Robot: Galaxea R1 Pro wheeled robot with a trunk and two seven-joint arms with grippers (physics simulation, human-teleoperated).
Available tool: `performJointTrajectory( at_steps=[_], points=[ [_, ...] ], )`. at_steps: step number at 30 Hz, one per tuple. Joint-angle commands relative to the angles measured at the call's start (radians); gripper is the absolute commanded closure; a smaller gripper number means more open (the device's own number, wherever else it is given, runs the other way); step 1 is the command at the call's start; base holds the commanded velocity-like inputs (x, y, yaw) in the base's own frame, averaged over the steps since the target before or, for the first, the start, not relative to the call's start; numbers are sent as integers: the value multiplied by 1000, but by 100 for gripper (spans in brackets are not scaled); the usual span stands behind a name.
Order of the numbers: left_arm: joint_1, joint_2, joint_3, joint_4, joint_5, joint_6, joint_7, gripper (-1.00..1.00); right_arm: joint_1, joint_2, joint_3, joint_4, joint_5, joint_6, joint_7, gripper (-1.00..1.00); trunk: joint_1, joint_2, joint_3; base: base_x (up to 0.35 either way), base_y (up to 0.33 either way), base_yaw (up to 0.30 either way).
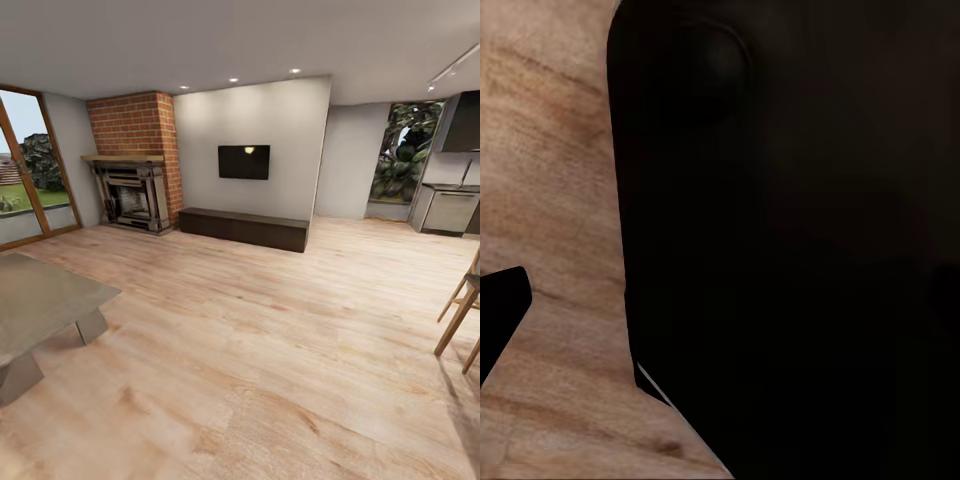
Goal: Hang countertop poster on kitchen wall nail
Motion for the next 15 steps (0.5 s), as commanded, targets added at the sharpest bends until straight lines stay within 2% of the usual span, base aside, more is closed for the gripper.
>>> performJointTrajectory(
  at_steps=[1,5,15],
  points=[
    [6,-6,1,-6,1,-6,-2,-100,-6,6,0,-6,0,0,1,-100,0,0,0,0,0,0],
    [28,-28,0,-28,1,-13,-3,-100,-29,6,0,-21,1,-2,1,-100,0,0,0,0,0,0],
    [28,-29,0,-45,1,-13,-3,-100,-49,6,0,-21,1,-2,1,-100,0,0,0,0,0,0]
  ],
)
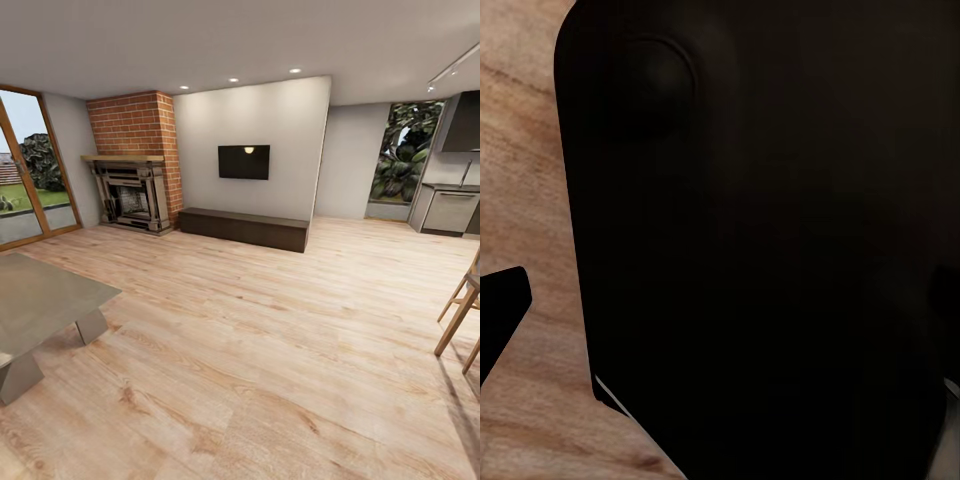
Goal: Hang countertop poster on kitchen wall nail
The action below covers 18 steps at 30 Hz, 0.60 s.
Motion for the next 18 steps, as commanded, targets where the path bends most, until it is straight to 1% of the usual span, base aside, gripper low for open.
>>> performJointTrajectory(
  at_steps=[1,9,11,14,18],
  points=[
    [0,0,0,-2,0,-1,0,-100,0,0,0,0,0,0,0,-100,0,0,-1,0,0,0],
    [0,0,0,-2,0,-1,0,-100,0,0,0,0,0,0,0,-100,0,0,-1,0,0,0],
    [4,-4,2,-13,-3,-7,2,-100,-12,-6,0,-9,0,-9,0,-100,0,0,-1,0,0,0],
    [10,3,3,-30,-11,-15,4,-100,-29,-14,0,-26,2,-26,-3,-100,0,0,-1,0,0,0],
    [11,5,6,-52,-22,-17,5,-100,-52,-17,1,-49,3,-48,-5,-100,0,0,-1,0,0,0]
  ],
)
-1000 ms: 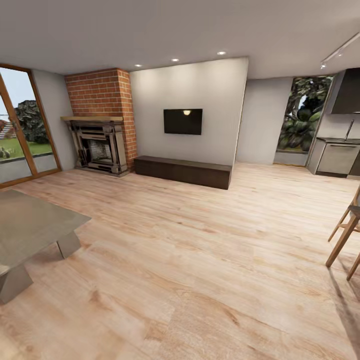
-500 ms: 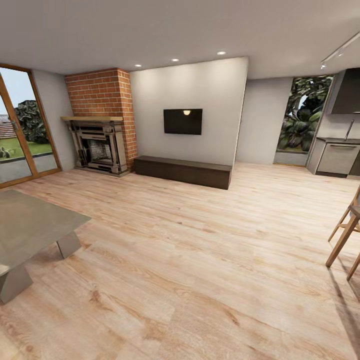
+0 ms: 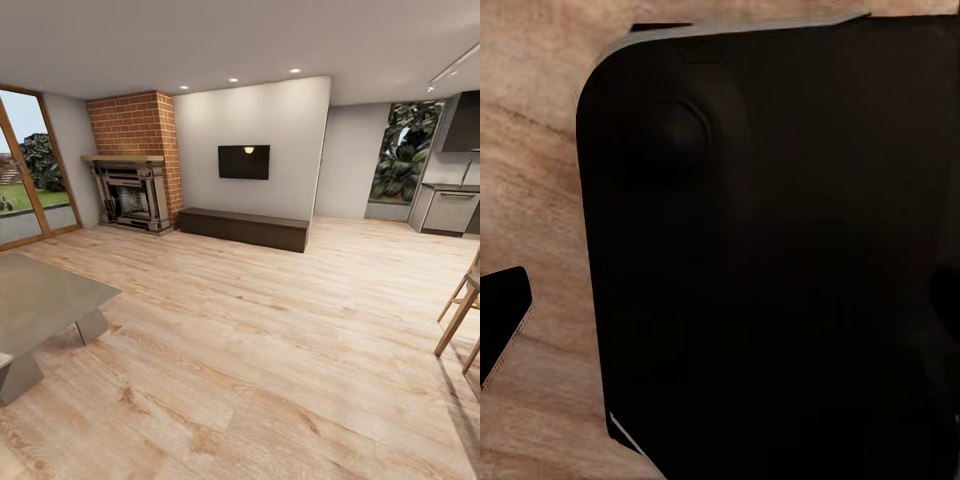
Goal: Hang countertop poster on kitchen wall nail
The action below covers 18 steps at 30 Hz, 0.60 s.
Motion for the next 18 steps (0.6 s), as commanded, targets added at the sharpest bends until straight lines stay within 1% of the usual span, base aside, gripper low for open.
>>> performJointTrajectory(
  at_steps=[1,2,6,10,11,15,18],
  points=[
    [1,1,2,-7,-6,-2,0,-100,-6,-2,1,-5,1,-9,-1,-100,0,0,-1,0,0,0],
    [1,1,2,-535,-7,-2,0,-100,-67,-2,2,-346,1,-44,-1,-100,0,0,-1,0,0,0],
    [1,10,5,-558,-11,-2,1,-100,-71,-4,3,-354,3,-48,-2,-100,0,0,-1,0,0,0],
    [1,15,6,-563,-12,-1,1,-100,-72,-4,3,-306,4,-49,-2,-100,0,0,-1,45,0,0],
    [1,19,7,-562,-13,-1,1,-100,-72,-4,2,-282,3,-49,-2,-100,0,0,-1,241,0,0],
    [2,25,8,-541,-12,-2,1,-100,-72,-8,-2,-270,-3,-47,-2,-100,0,0,-1,292,0,0],
    [1,28,9,-538,-11,-3,2,-100,-72,-9,-2,-269,-5,-47,-2,-100,0,0,0,324,0,-170]
  ],
)
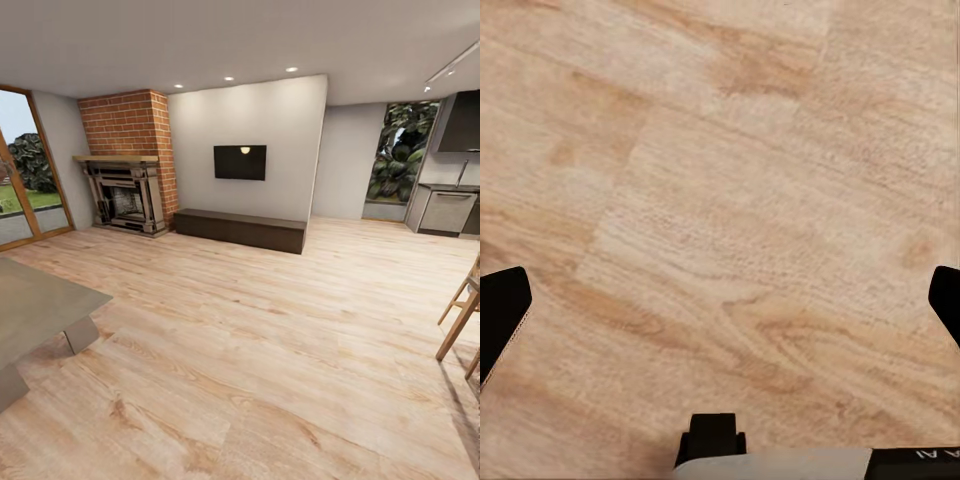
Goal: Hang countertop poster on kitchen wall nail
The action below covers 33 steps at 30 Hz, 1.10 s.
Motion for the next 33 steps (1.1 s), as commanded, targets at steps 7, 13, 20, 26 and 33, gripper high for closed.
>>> performJointTrajectory(
  at_steps=[7,13,20,26,33],
  points=[
    [1,6,1,-1,-2,-2,1,-100,-1,0,0,2,-1,-3,0,-100,1,0,2,328,0,-260],
    [0,8,1,-1,-2,-2,1,-100,-1,0,1,4,2,0,1,-100,1,0,3,330,0,-114],
    [0,8,1,-1,-2,-2,1,-100,-1,0,2,7,5,0,3,-100,1,0,3,331,0,-11],
    [0,8,1,-1,-2,-2,1,-100,-1,0,2,8,5,3,3,-100,1,0,3,331,0,-1],
    [1,9,1,-1,-2,-2,1,-100,-1,0,2,9,4,4,3,-100,1,0,3,331,0,-153]
  ],
)
